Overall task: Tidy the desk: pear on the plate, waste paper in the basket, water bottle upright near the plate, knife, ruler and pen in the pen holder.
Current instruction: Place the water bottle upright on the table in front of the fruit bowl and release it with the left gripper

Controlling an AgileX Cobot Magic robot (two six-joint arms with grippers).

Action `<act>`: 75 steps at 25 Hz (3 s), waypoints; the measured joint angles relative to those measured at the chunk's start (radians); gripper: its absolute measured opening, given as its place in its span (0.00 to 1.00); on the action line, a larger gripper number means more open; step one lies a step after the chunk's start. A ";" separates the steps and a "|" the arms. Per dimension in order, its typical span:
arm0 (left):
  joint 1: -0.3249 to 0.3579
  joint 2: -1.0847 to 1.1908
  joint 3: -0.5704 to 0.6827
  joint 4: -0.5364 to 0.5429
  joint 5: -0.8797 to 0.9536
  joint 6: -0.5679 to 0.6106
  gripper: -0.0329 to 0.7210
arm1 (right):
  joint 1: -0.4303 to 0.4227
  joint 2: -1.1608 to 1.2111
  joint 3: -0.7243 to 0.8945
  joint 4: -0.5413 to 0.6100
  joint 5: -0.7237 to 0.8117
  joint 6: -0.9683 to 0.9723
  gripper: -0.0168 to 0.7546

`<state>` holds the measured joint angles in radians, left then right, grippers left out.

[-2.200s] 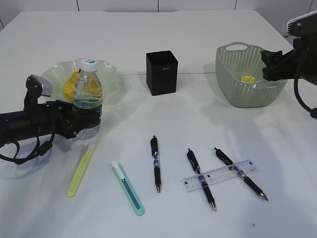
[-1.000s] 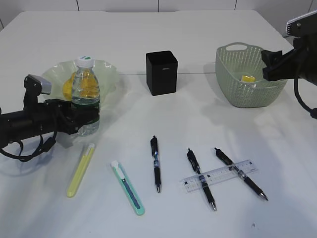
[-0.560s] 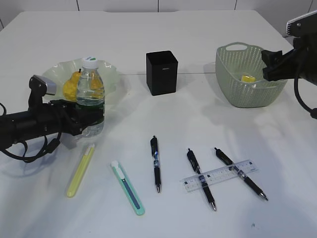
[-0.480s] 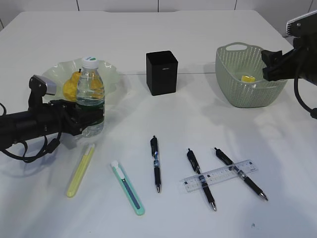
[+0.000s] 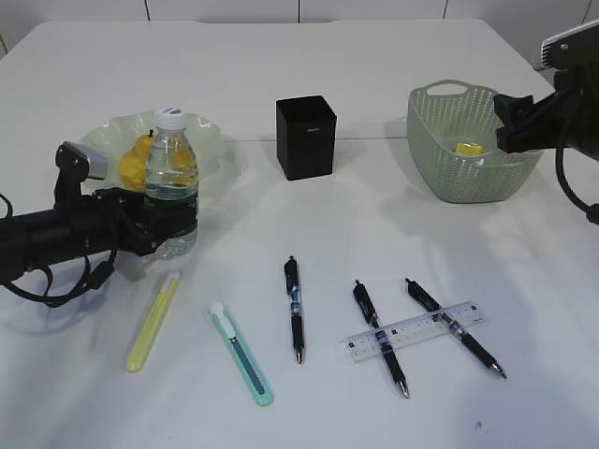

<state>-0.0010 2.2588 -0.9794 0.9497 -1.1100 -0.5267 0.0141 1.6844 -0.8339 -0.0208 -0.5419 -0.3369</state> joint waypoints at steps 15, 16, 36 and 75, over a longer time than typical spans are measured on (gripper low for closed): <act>-0.002 0.000 0.000 0.000 0.000 0.000 0.63 | 0.000 0.000 0.000 0.000 -0.026 -0.005 0.76; -0.002 0.000 0.000 0.000 0.000 0.000 0.63 | 0.000 0.000 0.000 0.000 -0.026 -0.005 0.76; -0.002 0.000 0.000 0.018 -0.002 0.000 0.66 | 0.000 0.000 0.000 0.000 -0.034 -0.021 0.76; 0.017 0.000 0.000 0.043 -0.029 -0.038 0.81 | 0.000 0.000 0.000 0.000 -0.045 -0.027 0.76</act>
<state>0.0164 2.2588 -0.9794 0.9924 -1.1395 -0.5648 0.0141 1.6844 -0.8339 -0.0211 -0.5868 -0.3640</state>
